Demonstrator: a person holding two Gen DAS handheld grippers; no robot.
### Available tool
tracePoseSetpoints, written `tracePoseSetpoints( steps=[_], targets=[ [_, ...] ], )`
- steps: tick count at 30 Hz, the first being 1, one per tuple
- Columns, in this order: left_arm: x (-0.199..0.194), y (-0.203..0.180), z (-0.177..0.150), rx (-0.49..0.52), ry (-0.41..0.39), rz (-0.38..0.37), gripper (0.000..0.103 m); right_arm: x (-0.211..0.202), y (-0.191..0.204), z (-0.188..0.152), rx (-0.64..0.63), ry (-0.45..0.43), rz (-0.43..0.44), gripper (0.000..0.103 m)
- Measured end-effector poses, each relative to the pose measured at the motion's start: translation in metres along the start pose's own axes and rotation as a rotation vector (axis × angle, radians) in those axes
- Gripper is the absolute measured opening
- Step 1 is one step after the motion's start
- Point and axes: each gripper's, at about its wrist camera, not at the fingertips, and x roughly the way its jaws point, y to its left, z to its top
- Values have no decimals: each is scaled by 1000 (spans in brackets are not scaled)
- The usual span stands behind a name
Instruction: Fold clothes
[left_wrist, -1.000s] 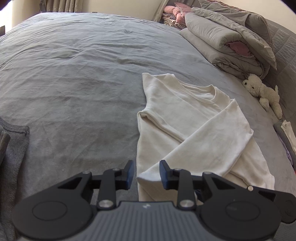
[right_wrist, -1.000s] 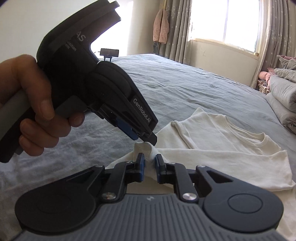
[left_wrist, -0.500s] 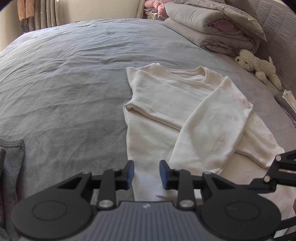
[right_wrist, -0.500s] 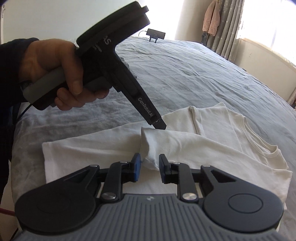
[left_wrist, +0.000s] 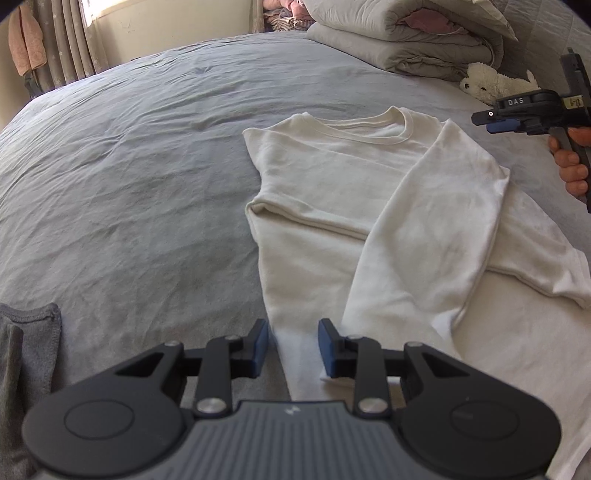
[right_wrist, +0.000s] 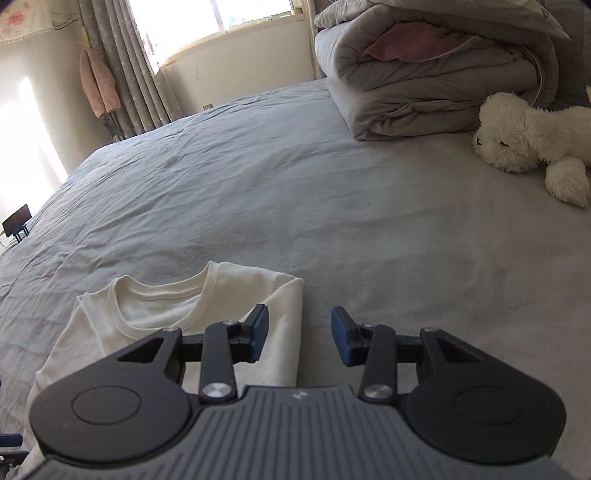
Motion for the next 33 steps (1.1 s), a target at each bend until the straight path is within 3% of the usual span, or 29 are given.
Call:
tracePoseSetpoints(
  steps=[3, 4, 5, 8, 13, 16, 18, 19, 22, 25, 29, 33],
  targets=[
    [1, 3, 1, -5, 3, -12, 30, 22, -5, 6, 9, 41, -19, 41],
    [1, 4, 1, -7, 4, -15, 30, 27, -5, 6, -8, 54, -14, 27],
    [0, 5, 1, -9, 4, -16, 30, 30, -3, 6, -44, 60, -12, 3],
    [-2, 6, 1, -5, 1, -14, 30, 26, 12, 3, -250, 16, -38, 3],
    [-5, 6, 3, 12, -10, -12, 30, 29, 20, -12, -469, -53, -81, 3],
    [-4, 6, 2, 17, -5, -8, 30, 46, 20, -26, -519, -59, -217, 3],
    [-3, 7, 2, 19, -1, -5, 30, 40, 19, -27, -511, -76, -308, 9],
    [-4, 8, 2, 15, -2, -4, 30, 28, 13, -24, -457, -83, -281, 18],
    [-9, 13, 5, -6, -17, -1, 30, -11, -9, -22, -316, -65, -115, 20],
    [-12, 12, 6, -15, -30, -13, 30, -37, -15, -38, -356, -12, -7, 20],
    [-12, 8, 6, -9, -33, -24, 30, -46, -19, -64, -421, 19, 71, 19],
    [-10, 5, 5, -3, -27, -35, 30, -41, -14, -70, -411, 29, 75, 20]
  ],
)
